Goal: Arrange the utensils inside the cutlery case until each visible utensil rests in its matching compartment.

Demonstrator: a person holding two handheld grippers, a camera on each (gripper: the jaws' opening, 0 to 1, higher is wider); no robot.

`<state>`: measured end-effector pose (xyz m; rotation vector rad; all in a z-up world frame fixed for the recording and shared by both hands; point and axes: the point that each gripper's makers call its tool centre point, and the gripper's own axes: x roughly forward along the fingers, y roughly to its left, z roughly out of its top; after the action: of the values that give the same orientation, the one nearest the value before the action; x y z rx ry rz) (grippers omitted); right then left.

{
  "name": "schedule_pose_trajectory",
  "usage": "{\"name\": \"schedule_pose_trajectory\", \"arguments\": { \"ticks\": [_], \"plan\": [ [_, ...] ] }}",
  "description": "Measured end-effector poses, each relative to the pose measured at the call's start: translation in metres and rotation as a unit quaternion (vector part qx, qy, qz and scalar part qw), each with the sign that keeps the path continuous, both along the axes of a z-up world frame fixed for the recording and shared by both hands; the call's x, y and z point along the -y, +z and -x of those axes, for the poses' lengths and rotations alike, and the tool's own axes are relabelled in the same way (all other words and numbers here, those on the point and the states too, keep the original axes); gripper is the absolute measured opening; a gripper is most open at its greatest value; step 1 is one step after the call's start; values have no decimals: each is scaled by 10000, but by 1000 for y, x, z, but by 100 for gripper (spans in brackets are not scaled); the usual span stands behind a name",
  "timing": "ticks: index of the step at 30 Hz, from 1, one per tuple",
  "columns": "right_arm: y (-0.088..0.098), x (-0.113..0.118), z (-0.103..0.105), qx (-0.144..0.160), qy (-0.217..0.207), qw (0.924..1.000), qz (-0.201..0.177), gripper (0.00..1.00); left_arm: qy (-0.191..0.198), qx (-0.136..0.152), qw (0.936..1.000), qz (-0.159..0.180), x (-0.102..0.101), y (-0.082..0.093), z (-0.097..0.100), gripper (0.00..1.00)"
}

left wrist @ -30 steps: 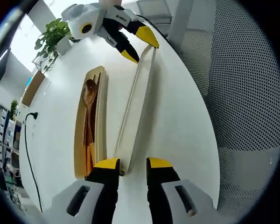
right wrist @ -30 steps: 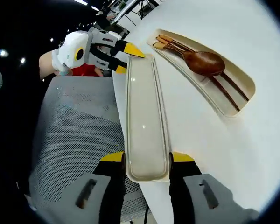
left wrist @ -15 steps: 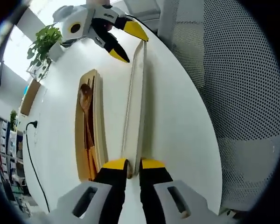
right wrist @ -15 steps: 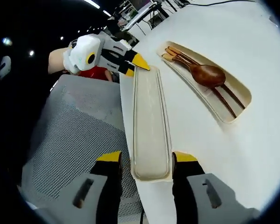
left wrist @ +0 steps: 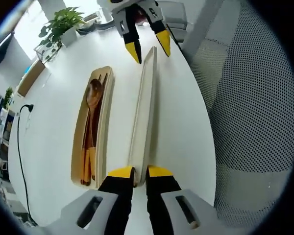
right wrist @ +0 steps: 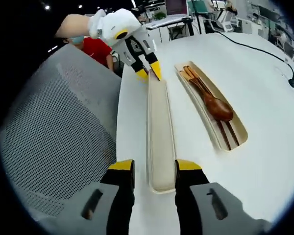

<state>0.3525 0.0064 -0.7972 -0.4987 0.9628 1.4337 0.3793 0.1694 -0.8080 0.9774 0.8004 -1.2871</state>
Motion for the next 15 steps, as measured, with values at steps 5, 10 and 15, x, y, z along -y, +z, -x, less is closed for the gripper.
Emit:
{"name": "schedule_pose_trajectory", "arguments": {
  "ticks": [5,10,15],
  "plan": [
    [1,-2,-6,250,-64,9997,9,16,227,-314,9992,40,0,1,5,8],
    [-2,-1,-12,489,40,9986,191,13,354,-434,9983,132,-1,1,7,7],
    [-7,3,-18,636,74,9972,380,7,326,-338,9988,156,-3,0,7,7]
  ]
}}
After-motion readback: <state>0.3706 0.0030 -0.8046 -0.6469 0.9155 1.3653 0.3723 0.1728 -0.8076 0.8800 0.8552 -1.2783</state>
